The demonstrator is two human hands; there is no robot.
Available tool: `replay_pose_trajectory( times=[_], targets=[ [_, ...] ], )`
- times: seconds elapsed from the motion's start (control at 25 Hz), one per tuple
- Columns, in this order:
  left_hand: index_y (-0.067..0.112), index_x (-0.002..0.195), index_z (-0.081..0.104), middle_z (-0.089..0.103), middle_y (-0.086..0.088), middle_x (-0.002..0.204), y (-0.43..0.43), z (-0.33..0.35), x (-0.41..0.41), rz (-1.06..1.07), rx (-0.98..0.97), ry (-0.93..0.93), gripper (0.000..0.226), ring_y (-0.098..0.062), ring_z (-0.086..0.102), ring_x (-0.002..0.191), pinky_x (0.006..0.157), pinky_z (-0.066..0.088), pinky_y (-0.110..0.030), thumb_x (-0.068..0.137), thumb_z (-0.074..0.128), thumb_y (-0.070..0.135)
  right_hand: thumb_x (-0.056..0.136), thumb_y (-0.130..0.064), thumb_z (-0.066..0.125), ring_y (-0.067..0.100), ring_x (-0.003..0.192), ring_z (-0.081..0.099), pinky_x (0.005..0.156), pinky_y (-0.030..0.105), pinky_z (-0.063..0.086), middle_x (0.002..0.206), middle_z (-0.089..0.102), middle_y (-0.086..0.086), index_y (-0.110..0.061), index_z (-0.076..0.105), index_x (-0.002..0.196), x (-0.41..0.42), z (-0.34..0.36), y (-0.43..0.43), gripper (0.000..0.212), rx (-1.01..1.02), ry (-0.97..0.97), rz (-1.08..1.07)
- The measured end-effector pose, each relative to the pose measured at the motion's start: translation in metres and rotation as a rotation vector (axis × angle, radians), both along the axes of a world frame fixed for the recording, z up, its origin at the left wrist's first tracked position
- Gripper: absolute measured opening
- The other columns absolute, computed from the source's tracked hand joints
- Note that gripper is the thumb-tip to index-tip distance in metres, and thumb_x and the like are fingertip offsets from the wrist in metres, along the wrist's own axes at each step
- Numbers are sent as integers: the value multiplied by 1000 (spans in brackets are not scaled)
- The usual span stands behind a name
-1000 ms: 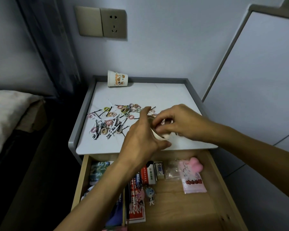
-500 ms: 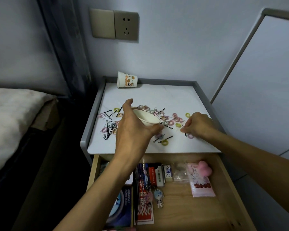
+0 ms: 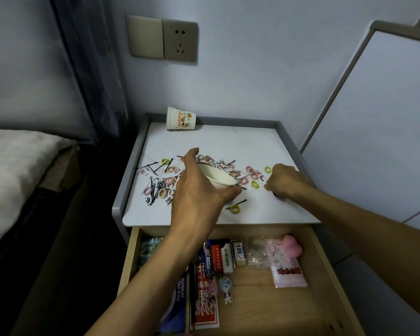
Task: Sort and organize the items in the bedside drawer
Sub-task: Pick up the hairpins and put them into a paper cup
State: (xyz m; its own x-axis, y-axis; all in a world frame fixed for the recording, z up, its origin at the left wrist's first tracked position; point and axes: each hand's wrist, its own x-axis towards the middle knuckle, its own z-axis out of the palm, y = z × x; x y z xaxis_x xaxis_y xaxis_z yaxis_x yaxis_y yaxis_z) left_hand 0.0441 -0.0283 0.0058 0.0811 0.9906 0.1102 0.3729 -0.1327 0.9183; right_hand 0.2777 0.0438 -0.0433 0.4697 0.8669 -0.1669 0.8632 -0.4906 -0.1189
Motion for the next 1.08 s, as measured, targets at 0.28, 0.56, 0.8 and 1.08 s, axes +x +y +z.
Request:
replay_pose_trajectory(
  times=[0.28, 0.56, 0.8, 1.08],
  targets=[
    [28, 148, 22, 55, 0, 131, 2, -1, -1, 3, 13, 11, 104, -16, 51, 108, 88, 45, -29, 67, 88, 33, 77, -24, 81, 25, 76, 66, 73, 34, 57, 87, 72, 10, -6, 74, 93, 19, 9, 7, 25, 115, 92, 44],
    [27, 148, 23, 52, 5, 117, 2, 0, 2, -7, 5, 23, 103, -12, 47, 101, 84, 43, -27, 67, 88, 32, 81, -26, 79, 14, 62, 63, 51, 21, 38, 77, 71, 2, -14, 75, 84, 15, 10, -3, 13, 154, 59, 54],
    [27, 147, 24, 46, 14, 98, 5, 5, -5, 28, -21, -5, 99, -15, 51, 95, 85, 47, -33, 70, 87, 28, 85, -22, 74, 20, 79, 66, 65, 28, 47, 87, 71, 1, -18, 71, 89, 3, 24, -16, 7, 284, 48, 416],
    [30, 144, 25, 52, 3, 111, 8, 5, -13, 55, -20, -24, 98, -24, 56, 104, 90, 51, -41, 68, 87, 31, 78, -18, 79, 1, 77, 61, 77, 24, 48, 87, 71, -10, -21, 77, 91, -31, 0, -25, 13, 172, 252, 894]
  ],
)
